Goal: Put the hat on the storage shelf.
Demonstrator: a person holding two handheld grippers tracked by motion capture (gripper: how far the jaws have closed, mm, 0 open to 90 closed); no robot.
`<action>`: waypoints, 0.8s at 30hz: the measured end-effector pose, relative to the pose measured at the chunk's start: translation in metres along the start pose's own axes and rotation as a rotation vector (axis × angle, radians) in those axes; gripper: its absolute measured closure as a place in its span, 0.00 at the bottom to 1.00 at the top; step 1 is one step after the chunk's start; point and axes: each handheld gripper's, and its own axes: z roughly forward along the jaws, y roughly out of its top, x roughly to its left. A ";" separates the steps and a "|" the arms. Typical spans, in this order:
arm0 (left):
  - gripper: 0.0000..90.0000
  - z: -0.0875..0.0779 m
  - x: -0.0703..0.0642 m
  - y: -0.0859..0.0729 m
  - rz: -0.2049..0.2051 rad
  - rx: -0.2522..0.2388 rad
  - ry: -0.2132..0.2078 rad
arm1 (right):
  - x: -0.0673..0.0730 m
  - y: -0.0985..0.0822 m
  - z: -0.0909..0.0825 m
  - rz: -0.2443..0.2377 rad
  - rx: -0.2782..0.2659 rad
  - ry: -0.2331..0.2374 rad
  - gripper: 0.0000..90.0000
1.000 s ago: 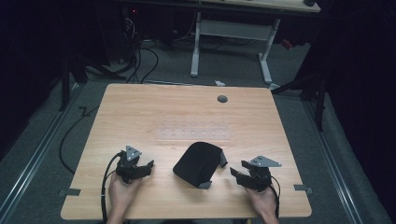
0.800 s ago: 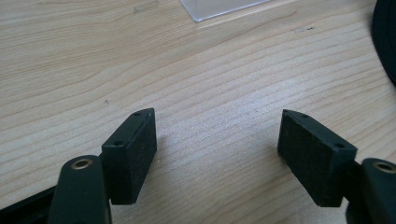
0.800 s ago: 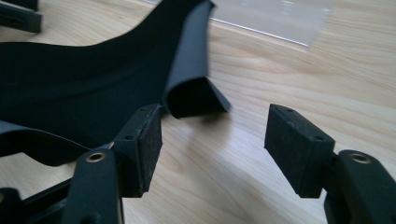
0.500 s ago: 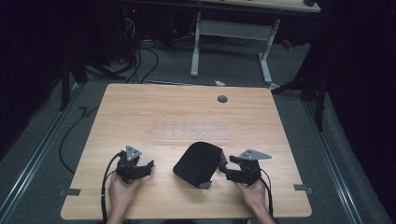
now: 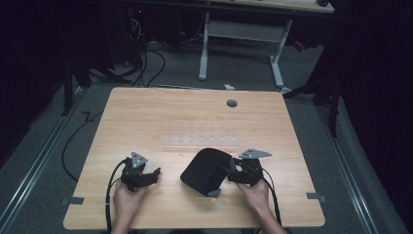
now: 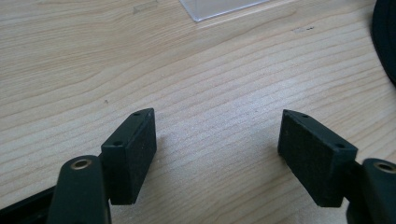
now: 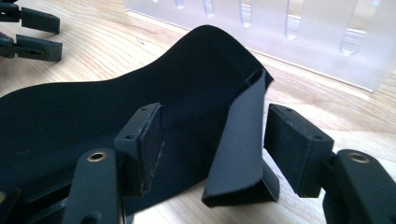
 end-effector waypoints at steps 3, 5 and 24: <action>0.32 0.000 0.000 0.000 0.000 0.000 -0.001 | 0.000 0.002 0.004 0.012 0.003 0.008 0.42; 0.31 0.000 0.000 0.000 0.001 0.001 0.000 | 0.000 0.003 0.007 0.019 0.005 0.013 0.43; 0.31 0.000 0.000 0.000 0.002 0.001 0.001 | 0.002 0.001 0.025 0.015 0.038 0.059 0.54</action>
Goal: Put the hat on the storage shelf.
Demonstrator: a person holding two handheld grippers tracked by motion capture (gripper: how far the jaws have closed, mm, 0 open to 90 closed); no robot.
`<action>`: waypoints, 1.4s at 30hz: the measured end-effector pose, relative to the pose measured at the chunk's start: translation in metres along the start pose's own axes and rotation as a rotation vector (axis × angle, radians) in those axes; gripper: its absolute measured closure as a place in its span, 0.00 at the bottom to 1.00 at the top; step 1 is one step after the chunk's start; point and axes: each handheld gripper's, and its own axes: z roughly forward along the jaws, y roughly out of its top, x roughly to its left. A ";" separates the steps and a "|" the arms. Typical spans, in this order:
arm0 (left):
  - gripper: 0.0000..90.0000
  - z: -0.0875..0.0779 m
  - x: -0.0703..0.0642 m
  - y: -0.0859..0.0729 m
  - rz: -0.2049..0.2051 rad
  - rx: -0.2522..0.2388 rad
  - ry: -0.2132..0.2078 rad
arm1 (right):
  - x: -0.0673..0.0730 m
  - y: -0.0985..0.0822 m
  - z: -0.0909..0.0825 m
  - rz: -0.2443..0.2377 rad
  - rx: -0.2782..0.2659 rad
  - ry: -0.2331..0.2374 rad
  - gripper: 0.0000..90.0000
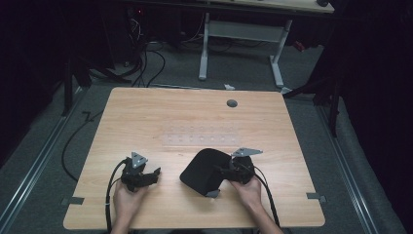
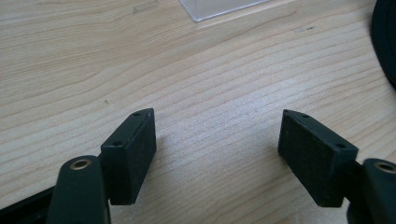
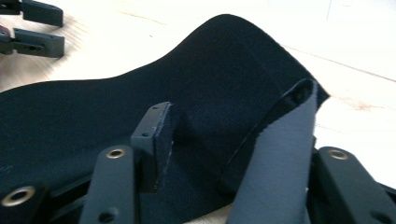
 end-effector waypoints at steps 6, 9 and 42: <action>0.31 0.000 0.000 0.000 0.000 0.000 -0.001 | -0.005 -0.004 -0.003 0.014 -0.010 0.042 0.64; 0.31 0.000 0.000 0.000 0.000 0.000 -0.001 | -0.006 -0.007 -0.006 0.008 -0.015 0.070 0.71; 0.30 0.001 -0.006 -0.002 0.019 0.026 -0.052 | 0.010 -0.005 -0.043 -0.019 -0.061 0.157 0.96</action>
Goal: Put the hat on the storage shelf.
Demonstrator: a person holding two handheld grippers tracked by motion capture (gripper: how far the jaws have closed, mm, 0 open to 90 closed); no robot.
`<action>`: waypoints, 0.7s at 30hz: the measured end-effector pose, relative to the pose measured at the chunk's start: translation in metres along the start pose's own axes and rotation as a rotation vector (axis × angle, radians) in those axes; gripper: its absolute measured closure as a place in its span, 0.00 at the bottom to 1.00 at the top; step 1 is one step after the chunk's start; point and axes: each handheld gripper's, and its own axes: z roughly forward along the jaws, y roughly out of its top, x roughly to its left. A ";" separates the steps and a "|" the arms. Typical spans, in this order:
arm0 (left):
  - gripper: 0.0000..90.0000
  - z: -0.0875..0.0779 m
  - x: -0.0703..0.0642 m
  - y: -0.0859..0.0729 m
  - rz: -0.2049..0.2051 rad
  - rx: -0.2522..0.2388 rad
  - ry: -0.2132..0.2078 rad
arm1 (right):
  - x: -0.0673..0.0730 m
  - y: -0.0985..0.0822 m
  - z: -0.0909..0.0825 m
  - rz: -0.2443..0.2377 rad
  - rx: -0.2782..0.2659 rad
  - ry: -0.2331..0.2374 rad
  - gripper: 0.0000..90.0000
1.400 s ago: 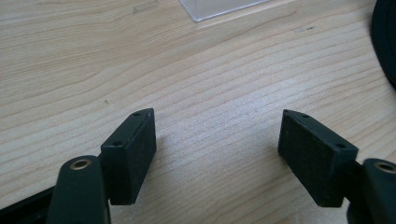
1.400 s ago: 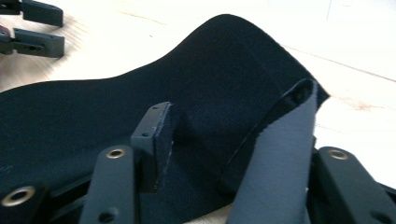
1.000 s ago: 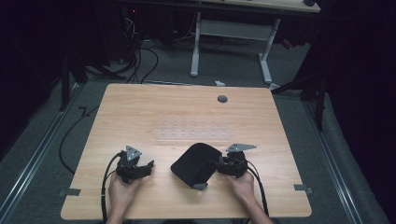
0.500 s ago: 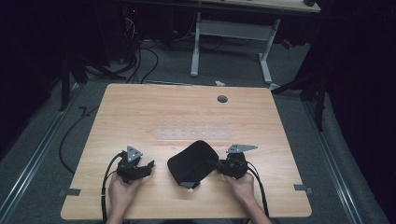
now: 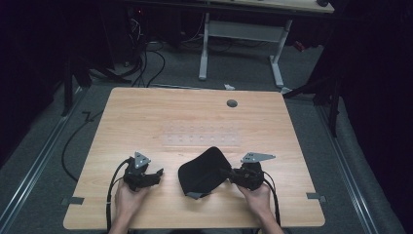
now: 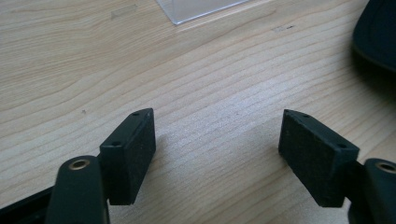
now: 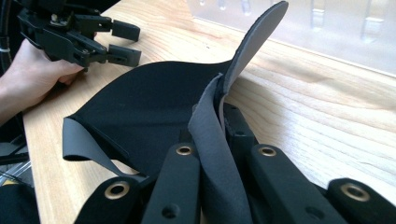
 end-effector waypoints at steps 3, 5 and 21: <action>0.28 -0.001 -0.001 -0.001 0.002 0.009 -0.012 | -0.001 0.000 -0.009 0.010 -0.017 -0.006 0.96; 0.28 -0.002 -0.002 -0.001 0.010 0.021 -0.021 | -0.001 0.000 -0.014 0.015 -0.027 -0.011 0.96; 0.30 -0.036 -0.045 0.007 0.059 0.024 -0.234 | -0.005 0.000 -0.035 0.084 -0.080 -0.015 0.95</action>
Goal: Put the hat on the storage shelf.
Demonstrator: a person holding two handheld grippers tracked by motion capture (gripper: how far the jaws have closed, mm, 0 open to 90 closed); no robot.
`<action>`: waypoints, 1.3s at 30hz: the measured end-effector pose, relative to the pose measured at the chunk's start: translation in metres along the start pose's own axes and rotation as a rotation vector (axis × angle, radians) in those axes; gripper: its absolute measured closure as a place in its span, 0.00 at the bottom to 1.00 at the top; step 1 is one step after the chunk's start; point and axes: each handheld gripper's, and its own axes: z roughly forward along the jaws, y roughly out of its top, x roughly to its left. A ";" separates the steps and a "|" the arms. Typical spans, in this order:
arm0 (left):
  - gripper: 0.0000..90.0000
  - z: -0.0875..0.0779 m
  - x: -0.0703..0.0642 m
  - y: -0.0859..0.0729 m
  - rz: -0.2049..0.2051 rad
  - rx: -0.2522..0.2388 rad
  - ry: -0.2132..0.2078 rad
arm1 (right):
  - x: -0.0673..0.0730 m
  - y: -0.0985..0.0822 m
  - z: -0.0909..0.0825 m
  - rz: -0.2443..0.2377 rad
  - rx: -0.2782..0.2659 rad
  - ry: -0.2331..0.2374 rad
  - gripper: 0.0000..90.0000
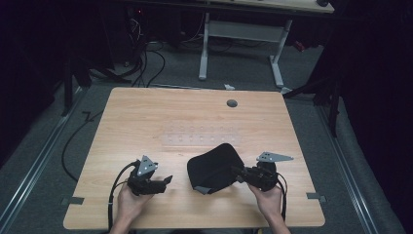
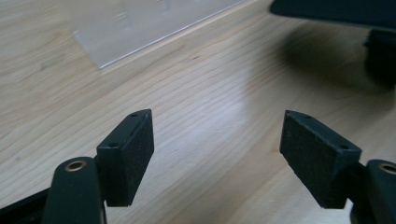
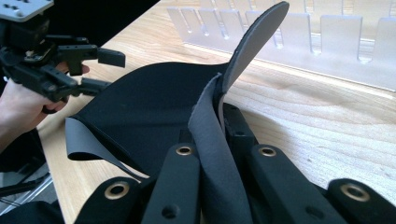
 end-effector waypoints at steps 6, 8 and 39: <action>0.29 -0.006 -0.023 -0.001 0.050 -0.009 -0.089 | 0.004 0.007 -0.002 0.005 -0.001 0.003 0.95; 0.29 -0.006 -0.029 -0.001 0.060 -0.011 -0.112 | 0.005 0.009 -0.001 0.006 -0.003 0.010 0.95; 0.34 -0.001 -0.060 0.009 0.156 -0.028 -0.171 | 0.022 0.033 0.009 -0.018 0.059 0.034 0.95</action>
